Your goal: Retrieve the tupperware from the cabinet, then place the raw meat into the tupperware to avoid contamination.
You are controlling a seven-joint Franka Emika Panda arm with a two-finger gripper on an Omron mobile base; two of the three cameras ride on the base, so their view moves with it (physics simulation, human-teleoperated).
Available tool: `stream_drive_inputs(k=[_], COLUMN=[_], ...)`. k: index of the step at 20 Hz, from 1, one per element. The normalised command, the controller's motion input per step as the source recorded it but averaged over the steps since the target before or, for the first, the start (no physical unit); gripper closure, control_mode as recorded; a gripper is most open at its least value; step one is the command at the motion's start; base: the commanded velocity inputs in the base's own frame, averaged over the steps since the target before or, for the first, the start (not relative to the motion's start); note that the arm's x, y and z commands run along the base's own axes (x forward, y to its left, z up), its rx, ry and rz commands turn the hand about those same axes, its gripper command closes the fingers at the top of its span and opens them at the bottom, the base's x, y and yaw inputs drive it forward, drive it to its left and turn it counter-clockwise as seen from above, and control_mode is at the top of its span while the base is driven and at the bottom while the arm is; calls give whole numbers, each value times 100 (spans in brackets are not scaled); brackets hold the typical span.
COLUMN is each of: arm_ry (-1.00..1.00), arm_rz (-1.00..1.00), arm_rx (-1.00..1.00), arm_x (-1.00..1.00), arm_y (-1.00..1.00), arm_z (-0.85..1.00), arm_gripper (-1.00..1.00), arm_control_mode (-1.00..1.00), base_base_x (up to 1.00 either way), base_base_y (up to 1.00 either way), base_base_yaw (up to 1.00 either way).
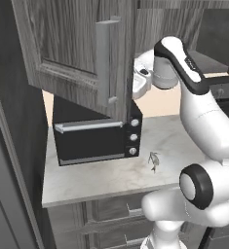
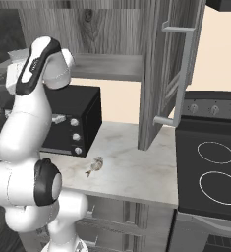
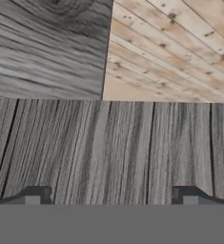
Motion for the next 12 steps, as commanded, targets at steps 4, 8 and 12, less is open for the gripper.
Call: stream_drive_inputs(k=[4, 8, 12], arm_ry=[-6, -3, -3], arm_rz=[-28, -31, -32], arm_rx=[0, 0, 0], arm_x=[-10, -13, -13], arm_y=[47, 39, 36], arm_z=[-14, -17, -17], arm_gripper=[-100, -100, -100], arm_control_mode=[-100, -100, -100], base_base_x=[0, 0, 0], base_base_y=[0, 0, 0], base_base_yaw=[0, 0, 0])
